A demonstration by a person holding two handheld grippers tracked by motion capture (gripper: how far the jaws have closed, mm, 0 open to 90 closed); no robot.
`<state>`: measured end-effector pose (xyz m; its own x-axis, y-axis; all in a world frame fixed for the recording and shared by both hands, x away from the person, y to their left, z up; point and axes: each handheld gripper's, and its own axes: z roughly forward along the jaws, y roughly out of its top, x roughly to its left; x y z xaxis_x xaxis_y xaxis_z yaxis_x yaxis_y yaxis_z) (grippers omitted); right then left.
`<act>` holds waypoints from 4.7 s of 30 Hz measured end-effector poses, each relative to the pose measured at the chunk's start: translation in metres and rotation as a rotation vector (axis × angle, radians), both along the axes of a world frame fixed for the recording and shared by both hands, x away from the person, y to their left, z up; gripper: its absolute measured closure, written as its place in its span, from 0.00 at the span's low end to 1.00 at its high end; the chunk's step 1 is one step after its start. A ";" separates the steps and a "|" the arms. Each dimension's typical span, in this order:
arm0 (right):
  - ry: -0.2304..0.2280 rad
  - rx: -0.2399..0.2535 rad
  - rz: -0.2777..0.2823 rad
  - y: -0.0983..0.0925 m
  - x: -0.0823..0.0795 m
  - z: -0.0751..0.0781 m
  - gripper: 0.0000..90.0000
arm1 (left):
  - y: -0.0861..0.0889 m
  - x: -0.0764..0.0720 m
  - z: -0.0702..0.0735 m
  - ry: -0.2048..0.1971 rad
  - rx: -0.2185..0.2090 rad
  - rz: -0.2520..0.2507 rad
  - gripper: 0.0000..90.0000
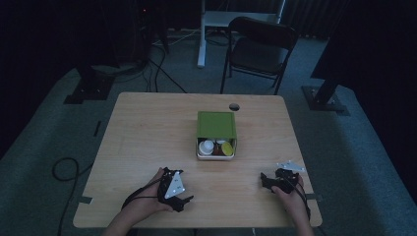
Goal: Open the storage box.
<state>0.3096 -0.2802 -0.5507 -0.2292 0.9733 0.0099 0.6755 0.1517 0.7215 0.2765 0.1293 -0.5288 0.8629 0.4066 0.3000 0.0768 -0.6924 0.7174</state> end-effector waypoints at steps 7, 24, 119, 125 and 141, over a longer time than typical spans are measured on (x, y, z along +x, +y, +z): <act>0.000 0.000 0.000 0.000 0.000 0.000 0.12 | -0.013 0.001 0.003 -0.046 0.019 -0.039 0.09; 0.000 0.001 0.000 0.000 0.000 0.000 0.12 | -0.042 0.010 0.011 -0.194 0.054 -0.103 0.15; 0.000 0.000 0.000 0.000 0.000 0.000 0.12 | -0.088 0.039 -0.006 -0.677 0.495 -0.140 0.81; 0.000 0.000 0.000 0.000 0.000 0.000 0.12 | -0.089 0.033 -0.005 -0.672 0.499 -0.144 0.81; 0.000 0.001 -0.001 0.000 0.000 0.000 0.12 | -0.091 0.011 -0.006 -0.673 0.507 -0.150 0.81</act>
